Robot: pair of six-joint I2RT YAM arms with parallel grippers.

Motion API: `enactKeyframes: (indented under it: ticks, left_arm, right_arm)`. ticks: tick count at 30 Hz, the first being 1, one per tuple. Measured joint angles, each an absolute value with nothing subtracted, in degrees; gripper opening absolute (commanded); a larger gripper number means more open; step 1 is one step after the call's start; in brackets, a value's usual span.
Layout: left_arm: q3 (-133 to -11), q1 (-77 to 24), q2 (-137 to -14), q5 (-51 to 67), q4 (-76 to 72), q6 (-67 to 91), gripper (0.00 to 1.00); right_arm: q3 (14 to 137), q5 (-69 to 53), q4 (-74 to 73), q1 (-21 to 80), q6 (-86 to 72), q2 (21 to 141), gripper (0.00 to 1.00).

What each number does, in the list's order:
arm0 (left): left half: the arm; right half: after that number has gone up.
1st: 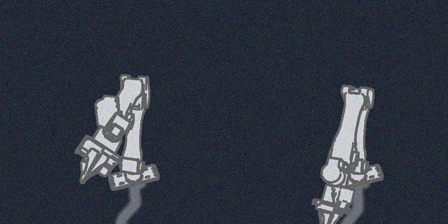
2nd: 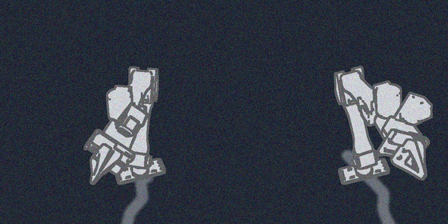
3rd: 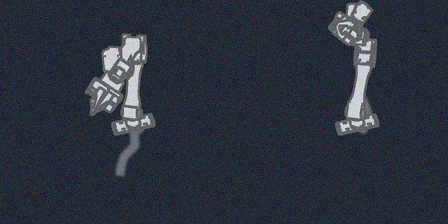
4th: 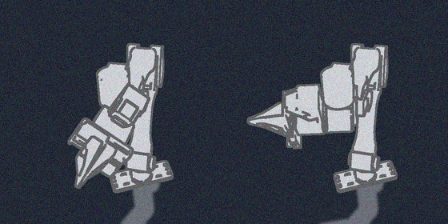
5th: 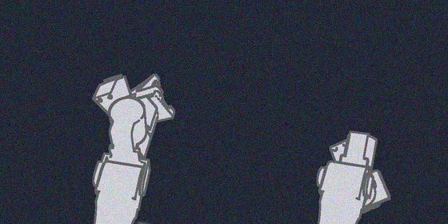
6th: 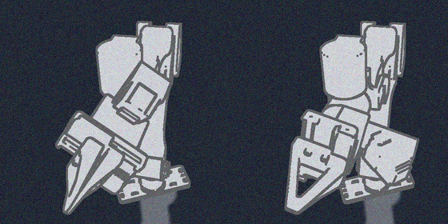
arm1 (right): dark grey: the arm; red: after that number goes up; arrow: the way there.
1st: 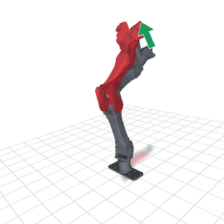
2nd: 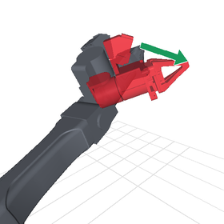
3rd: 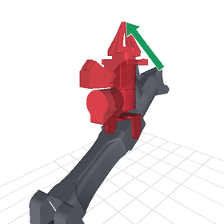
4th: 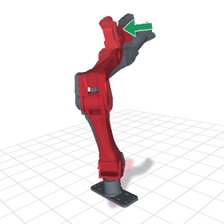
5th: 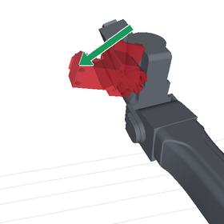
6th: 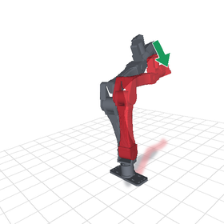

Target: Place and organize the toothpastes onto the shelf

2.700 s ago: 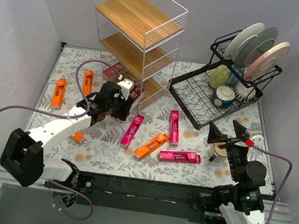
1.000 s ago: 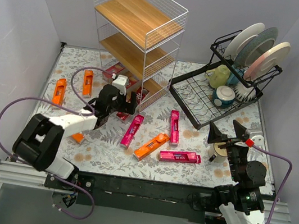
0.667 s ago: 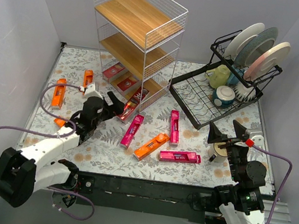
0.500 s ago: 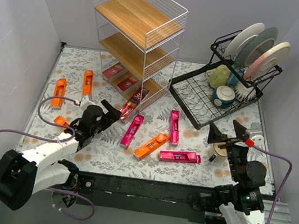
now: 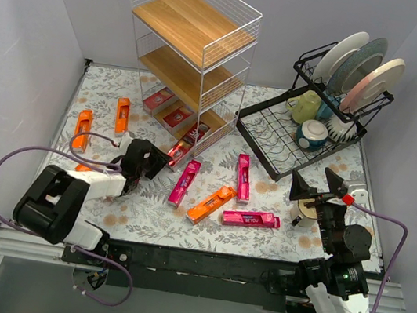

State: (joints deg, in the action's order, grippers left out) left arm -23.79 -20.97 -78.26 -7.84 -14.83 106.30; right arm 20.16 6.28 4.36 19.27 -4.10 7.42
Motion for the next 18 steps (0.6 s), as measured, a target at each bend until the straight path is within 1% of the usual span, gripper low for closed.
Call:
enactKeyframes:
  ticks: [3,9,18]
  left_arm:
    - [-26.9,-20.2,-81.3,-6.8,-16.6,104.4,0.41]
    - [-32.9,-19.6,-85.7,-5.3,-18.2,99.1,0.39]
    - [-36.1,-19.6,-88.9,-1.6,-19.5,96.3,0.39]
  right_arm:
    - [20.2,6.3,4.4,19.3,-4.1,7.4,0.99]
    - [20.2,6.3,4.4,19.3,-4.1,7.5,0.99]
    - [20.2,6.3,4.4,19.3,-4.1,7.9,0.99]
